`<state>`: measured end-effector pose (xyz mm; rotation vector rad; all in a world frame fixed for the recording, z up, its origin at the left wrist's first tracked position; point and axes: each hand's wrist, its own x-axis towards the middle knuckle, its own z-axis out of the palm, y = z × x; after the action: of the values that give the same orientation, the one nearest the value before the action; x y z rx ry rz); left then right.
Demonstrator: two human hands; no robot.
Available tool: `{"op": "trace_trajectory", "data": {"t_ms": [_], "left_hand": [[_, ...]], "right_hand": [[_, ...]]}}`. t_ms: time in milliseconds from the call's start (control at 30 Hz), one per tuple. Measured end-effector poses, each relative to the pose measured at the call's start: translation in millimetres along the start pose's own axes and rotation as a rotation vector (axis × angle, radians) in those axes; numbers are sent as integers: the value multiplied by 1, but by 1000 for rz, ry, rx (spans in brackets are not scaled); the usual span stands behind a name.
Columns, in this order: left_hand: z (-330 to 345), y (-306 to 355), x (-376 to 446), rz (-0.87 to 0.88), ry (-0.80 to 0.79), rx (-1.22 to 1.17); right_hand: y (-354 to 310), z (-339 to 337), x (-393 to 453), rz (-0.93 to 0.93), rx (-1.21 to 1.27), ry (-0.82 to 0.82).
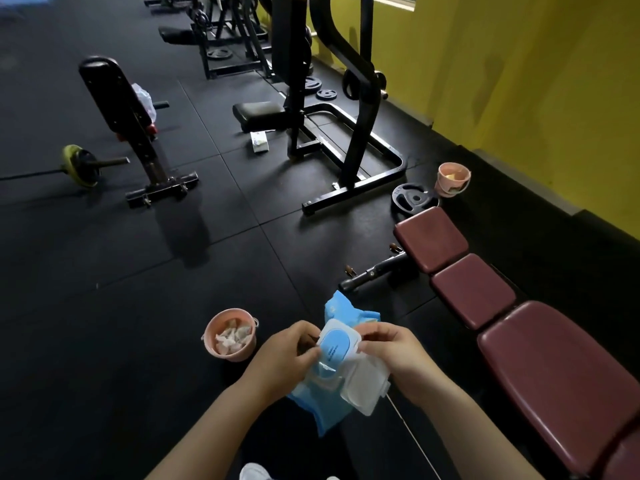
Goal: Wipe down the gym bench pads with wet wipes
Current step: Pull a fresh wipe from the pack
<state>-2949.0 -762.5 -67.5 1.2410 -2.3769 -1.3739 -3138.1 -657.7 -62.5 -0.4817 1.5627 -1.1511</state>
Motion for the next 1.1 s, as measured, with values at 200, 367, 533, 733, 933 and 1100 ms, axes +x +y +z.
{"op": "trace_trajectory", "data": {"t_ms": [200, 367, 533, 733, 933, 1100], "left_hand": [[-3, -7, 3, -77, 14, -245], [1, -17, 0, -280, -56, -519], [4, -27, -15, -497, -245, -1059], [4, -32, -21, -477, -212, -1126], [1, -47, -23, -435, -57, -1076], [0, -47, -24, -424, 97, -1008]], "right_hand": [[-15, 0, 2, -17, 49, -65], [-30, 5, 5, -11, 139, -78], [-38, 14, 5, -16, 175, -143], [-31, 24, 6, -53, 102, -108], [-20, 31, 5, -149, -46, 17], [-10, 36, 6, -186, -165, 88]]}}
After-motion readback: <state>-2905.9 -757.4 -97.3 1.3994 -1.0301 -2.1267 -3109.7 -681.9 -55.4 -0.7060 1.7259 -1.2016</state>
